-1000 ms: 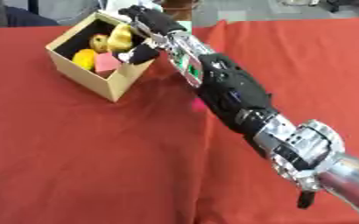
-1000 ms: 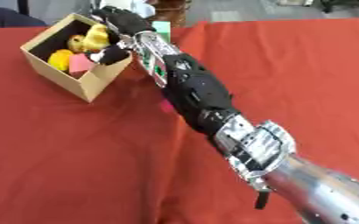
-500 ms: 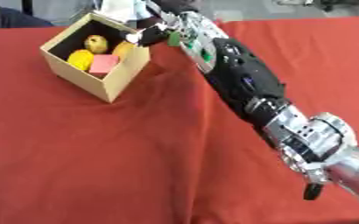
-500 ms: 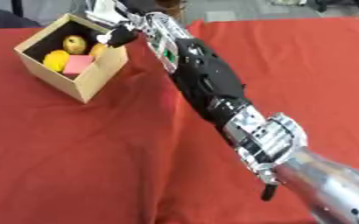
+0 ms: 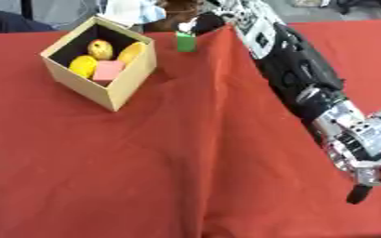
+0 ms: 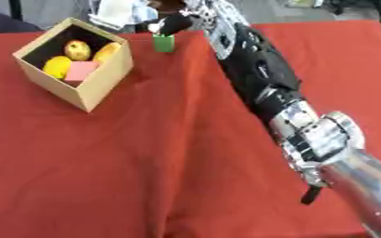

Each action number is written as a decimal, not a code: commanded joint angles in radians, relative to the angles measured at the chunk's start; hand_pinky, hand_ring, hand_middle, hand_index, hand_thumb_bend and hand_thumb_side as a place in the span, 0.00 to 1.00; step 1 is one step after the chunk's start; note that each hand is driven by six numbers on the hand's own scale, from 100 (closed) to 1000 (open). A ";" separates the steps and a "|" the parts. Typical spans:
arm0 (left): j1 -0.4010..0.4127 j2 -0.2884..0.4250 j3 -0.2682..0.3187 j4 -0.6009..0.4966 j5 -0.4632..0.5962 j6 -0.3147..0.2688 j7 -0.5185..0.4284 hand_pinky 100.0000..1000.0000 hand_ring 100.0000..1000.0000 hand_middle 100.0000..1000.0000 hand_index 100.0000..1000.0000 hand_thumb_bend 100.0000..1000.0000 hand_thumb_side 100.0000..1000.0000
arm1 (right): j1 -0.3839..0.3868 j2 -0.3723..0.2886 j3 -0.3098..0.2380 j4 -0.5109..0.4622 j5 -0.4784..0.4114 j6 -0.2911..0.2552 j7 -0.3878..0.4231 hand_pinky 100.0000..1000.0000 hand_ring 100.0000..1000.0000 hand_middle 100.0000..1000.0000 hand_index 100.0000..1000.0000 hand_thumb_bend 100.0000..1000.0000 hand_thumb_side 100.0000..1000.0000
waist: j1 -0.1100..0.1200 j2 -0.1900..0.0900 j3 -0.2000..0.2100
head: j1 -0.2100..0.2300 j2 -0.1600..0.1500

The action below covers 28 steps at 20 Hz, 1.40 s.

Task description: Pick up objects on the table and place them in the box.

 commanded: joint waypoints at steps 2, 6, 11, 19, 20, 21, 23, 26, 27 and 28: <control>0.000 0.018 0.009 -0.017 -0.004 0.000 0.002 0.65 0.50 0.50 0.80 0.35 0.16 | -0.012 -0.035 -0.035 0.062 -0.007 0.040 -0.042 0.83 0.91 0.92 0.98 0.31 0.34 | 0.005 -0.020 0.005 | -0.006 -0.017; 0.002 0.016 0.008 -0.019 -0.003 0.000 0.000 0.65 0.50 0.50 0.80 0.35 0.16 | -0.002 -0.034 -0.046 0.107 -0.002 0.059 -0.068 0.82 0.90 0.92 0.98 0.30 0.35 | 0.011 -0.014 0.016 | -0.021 -0.026; -0.003 0.013 0.005 -0.024 -0.001 0.000 -0.004 0.65 0.50 0.50 0.80 0.35 0.16 | 0.008 -0.026 -0.051 0.130 -0.003 0.069 -0.087 0.81 0.89 0.91 0.98 0.29 0.36 | 0.012 0.002 0.038 | -0.041 -0.046; -0.014 0.009 0.002 -0.032 0.002 -0.002 -0.009 0.65 0.50 0.50 0.80 0.35 0.16 | 0.007 -0.024 -0.052 0.130 -0.021 0.072 -0.102 0.80 0.89 0.91 0.98 0.27 0.37 | 0.003 0.034 0.089 | -0.074 -0.084; -0.016 0.009 0.002 -0.033 0.002 -0.002 -0.009 0.65 0.50 0.50 0.80 0.35 0.16 | 0.007 -0.022 -0.052 0.130 -0.022 0.072 -0.101 0.80 0.89 0.91 0.98 0.27 0.37 | 0.003 0.037 0.093 | -0.077 -0.085; -0.017 0.008 0.002 -0.033 0.003 -0.002 -0.009 0.65 0.50 0.50 0.80 0.35 0.16 | 0.007 -0.020 -0.051 0.130 -0.022 0.072 -0.100 0.80 0.88 0.91 0.98 0.27 0.38 | 0.002 0.039 0.096 | -0.079 -0.086; -0.018 0.007 0.001 -0.033 0.003 -0.002 -0.011 0.65 0.50 0.50 0.80 0.35 0.16 | 0.007 -0.016 -0.050 0.132 -0.020 0.073 -0.099 0.80 0.88 0.91 0.98 0.27 0.37 | 0.001 0.042 0.100 | -0.084 -0.088; -0.019 0.006 0.000 -0.032 0.003 -0.002 -0.011 0.65 0.50 0.50 0.80 0.35 0.16 | 0.008 -0.011 -0.047 0.135 -0.008 0.079 -0.098 0.79 0.87 0.89 0.97 0.27 0.36 | 0.000 0.043 0.104 | -0.090 -0.090; -0.019 0.005 0.000 -0.032 0.003 -0.002 -0.011 0.65 0.50 0.50 0.80 0.35 0.16 | 0.009 -0.009 -0.047 0.136 -0.003 0.083 -0.098 0.78 0.86 0.88 0.97 0.26 0.35 | -0.001 0.043 0.105 | -0.091 -0.091; -0.019 0.005 0.000 -0.032 0.003 -0.002 -0.011 0.65 0.50 0.50 0.80 0.35 0.16 | 0.011 -0.007 -0.047 0.137 0.003 0.087 -0.099 0.78 0.86 0.88 0.96 0.26 0.34 | -0.001 0.043 0.106 | -0.091 -0.091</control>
